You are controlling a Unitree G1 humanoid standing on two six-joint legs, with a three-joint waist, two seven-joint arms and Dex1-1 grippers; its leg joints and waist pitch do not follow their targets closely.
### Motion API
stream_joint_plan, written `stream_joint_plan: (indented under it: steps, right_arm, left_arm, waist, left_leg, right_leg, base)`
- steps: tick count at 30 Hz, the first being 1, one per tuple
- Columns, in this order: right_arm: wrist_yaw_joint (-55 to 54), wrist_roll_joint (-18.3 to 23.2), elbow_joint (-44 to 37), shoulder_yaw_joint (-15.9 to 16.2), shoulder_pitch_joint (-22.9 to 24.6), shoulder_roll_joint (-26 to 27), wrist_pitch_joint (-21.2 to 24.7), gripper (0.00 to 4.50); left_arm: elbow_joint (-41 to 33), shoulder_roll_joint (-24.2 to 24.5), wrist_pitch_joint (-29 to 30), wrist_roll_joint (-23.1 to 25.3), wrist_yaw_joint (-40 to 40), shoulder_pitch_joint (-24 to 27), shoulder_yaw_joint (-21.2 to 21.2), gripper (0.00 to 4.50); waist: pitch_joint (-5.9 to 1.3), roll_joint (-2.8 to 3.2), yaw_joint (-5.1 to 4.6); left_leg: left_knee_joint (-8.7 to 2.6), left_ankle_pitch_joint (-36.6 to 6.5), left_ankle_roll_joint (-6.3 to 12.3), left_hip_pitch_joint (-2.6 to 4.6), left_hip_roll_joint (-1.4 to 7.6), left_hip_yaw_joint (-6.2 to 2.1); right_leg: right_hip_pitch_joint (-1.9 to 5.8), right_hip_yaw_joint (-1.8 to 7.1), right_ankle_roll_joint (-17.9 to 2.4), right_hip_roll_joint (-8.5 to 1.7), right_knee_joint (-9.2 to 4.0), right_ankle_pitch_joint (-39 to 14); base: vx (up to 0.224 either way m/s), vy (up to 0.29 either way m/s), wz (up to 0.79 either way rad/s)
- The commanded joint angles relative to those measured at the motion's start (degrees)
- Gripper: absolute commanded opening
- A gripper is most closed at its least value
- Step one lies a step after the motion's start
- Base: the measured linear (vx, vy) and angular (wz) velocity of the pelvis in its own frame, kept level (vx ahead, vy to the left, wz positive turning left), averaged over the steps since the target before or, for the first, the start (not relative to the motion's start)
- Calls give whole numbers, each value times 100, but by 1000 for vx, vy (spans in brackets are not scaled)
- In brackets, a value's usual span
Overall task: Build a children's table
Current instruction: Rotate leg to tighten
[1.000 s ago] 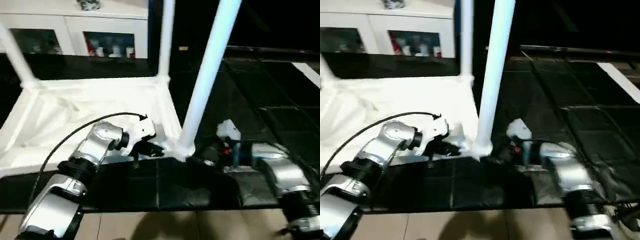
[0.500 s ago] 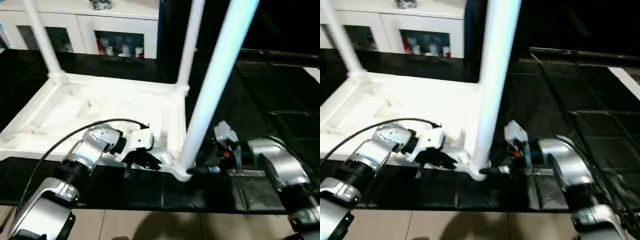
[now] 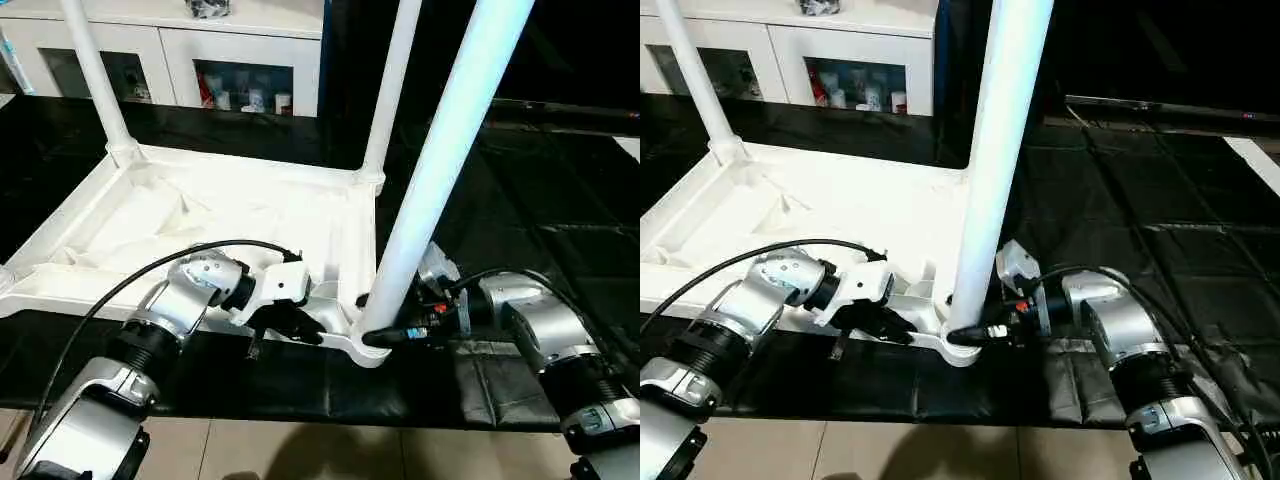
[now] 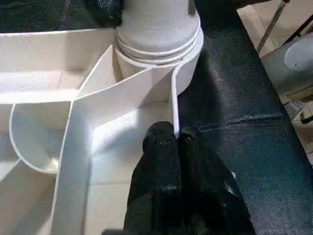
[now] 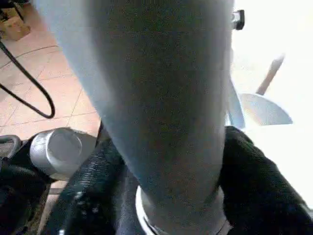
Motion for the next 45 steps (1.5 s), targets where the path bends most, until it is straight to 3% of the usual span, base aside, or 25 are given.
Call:
stream_joint_plan:
  steps: [1,6,14,17,20,22,25,27,28,29,30,31,32,34,35,37,39,41,42,44,45]
  right_arm:
    - [113,2,20,77,-108,-13,-30,244]
    - [189,13,19,84,-98,24,12,215]
    - [226,45,-53,119,-42,38,62,210]
    - [208,93,-171,120,34,70,137,210]
    - [-128,218,-493,47,280,230,373,210]
    - [-649,147,-682,16,450,386,539,210]
    - [-1704,-206,-805,19,617,746,586,208]
    - [-2129,-297,-777,-33,612,941,621,205]
    - [-2718,-363,-672,-158,526,1254,744,205]
    - [-2724,-364,-671,-159,525,1257,745,203]
    - [-3031,-411,-581,-218,450,1420,784,201]
    - [-3394,-458,-460,-300,343,1593,839,201]
    - [-3531,-475,-414,-331,303,1658,860,199]
    - [-4400,-557,-49,-551,-7,2037,986,199]
    - [-4749,-574,131,-638,-165,2198,974,198]
    - [-5157,-589,308,-715,-349,2398,948,198]
    - [-5438,-710,489,-732,-517,2553,908,198]
    - [-5412,-729,588,-749,-613,2665,825,198]
    - [-5412,-729,588,-749,-613,2665,825,198]
    - [-5375,-722,591,-753,-614,2674,775,251]
    - [-5360,-725,614,-788,-607,2692,713,251]
  left_arm:
    - [-138,-15,-114,106,-132,50,-241,0]
    - [-68,-35,-139,127,-19,48,-223,0]
    - [-45,-65,-85,118,95,44,-189,0]
    - [-5,-105,-1,114,218,32,-141,0]
    - [80,-253,280,65,515,7,-13,0]
    - [156,-387,473,36,789,-18,89,0]
    - [322,-639,781,4,1312,-112,266,0]
    - [394,-747,896,-1,1533,-157,335,0]
    - [502,-904,1056,-4,1850,-229,428,0]
    - [503,-905,1058,-4,1853,-230,429,0]
    - [561,-994,1151,-12,2034,-273,486,0]
    - [613,-1087,1254,-25,2240,-320,549,0]
    - [633,-1122,1293,-29,2317,-338,573,0]
    - [750,-1349,1530,-88,2815,-459,756,0]
    - [788,-1441,1603,-104,3029,-516,833,0]
    - [825,-1554,1689,-97,3290,-586,954,0]
    - [841,-1613,1742,-80,3461,-628,1028,0]
    - [828,-1635,1760,-53,3530,-640,1061,0]
    - [828,-1635,1760,-53,3530,-640,1061,0]
    - [802,-1624,1765,-48,3514,-628,1064,0]
    - [762,-1595,1760,-39,3490,-593,1063,0]
  waist:
    - [-386,-25,-31]
    - [-381,-15,-33]
    - [-385,-31,-29]
    - [-386,7,-29]
    - [-385,20,-23]
    - [-372,-2,-38]
    - [-292,-8,-90]
    - [-242,-2,-131]
    - [-236,8,-155]
    - [-211,18,-231]
    - [-229,17,-298]
    - [-226,32,-334]
    - [-241,93,-414]
    - [-244,103,-517]
    - [-240,143,-587]
    - [-245,127,-674]
    - [-250,103,-690]
    - [-274,107,-703]
    - [-296,109,-688]
    - [-355,56,-650]
    - [-380,47,-632]
  left_leg:
    - [-337,-106,468,-13,486,-140]
    - [-340,-168,443,-7,489,-142]
    - [-334,-147,451,-6,484,-138]
    - [-333,-158,443,-1,492,-141]
    - [-334,-162,429,25,510,-140]
    - [-350,-255,392,13,509,-145]
    - [-389,-780,160,42,428,-143]
    - [-371,-1097,27,142,358,-139]
    - [-374,-1144,2,136,351,-153]
    - [-396,-1415,-62,177,371,-187]
    - [-386,-1636,-96,192,371,-227]
    - [-395,-1713,-96,198,391,-238]
    - [-407,-1859,-103,206,426,-259]
    - [-450,-2089,-132,132,479,-330]
    - [-464,-2330,-167,170,497,-360]
    - [-458,-2395,-192,165,480,-372]
    - [-442,-2079,-111,132,433,-340]
    - [-474,-1586,-12,20,450,-332]
    - [-458,-1449,9,40,453,-310]
    - [-420,-730,150,11,447,-253]
    - [-399,-516,209,3,441,-236]
  right_leg:
    - [339,509,-800,-658,-332,-866]
    - [334,506,-787,-659,-343,-944]
    - [331,506,-751,-654,-343,-988]
    - [326,509,-774,-653,-342,-945]
    - [315,524,-842,-651,-325,-784]
    - [323,524,-830,-653,-337,-867]
    - [312,492,-456,-673,-544,-2165]
    - [253,436,-33,-678,-745,-3340]
    - [273,424,37,-681,-763,-3459]
    - [242,354,144,-656,-823,-3667]
    - [281,290,288,-667,-865,-3795]
    - [277,284,288,-671,-877,-3766]
    - [286,251,200,-676,-886,-3576]
    - [366,188,193,-688,-853,-3354]
    - [368,151,161,-697,-879,-3303]
    - [376,170,111,-734,-872,-3212]
    - [373,244,14,-771,-871,-3110]
    - [418,316,-139,-753,-777,-2676]
    - [397,352,-223,-763,-752,-2483]
    - [381,469,-635,-730,-555,-1475]
    - [376,493,-731,-717,-487,-1183]
  base:
    - [0,0,0]
    - [0,0,0]
    - [0,0,0]
    - [0,0,0]
    - [0,0,0]
    - [0,0,0]
    - [0,0,0]
    - [0,0,0]
    - [0,0,0]
    - [0,0,0]
    - [0,0,0]
    - [0,0,0]
    - [0,0,0]
    - [0,0,0]
    - [0,0,0]
    - [0,0,0]
    - [0,0,0]
    - [0,0,0]
    - [0,0,0]
    - [69,-22,3]
    - [56,-31,4]
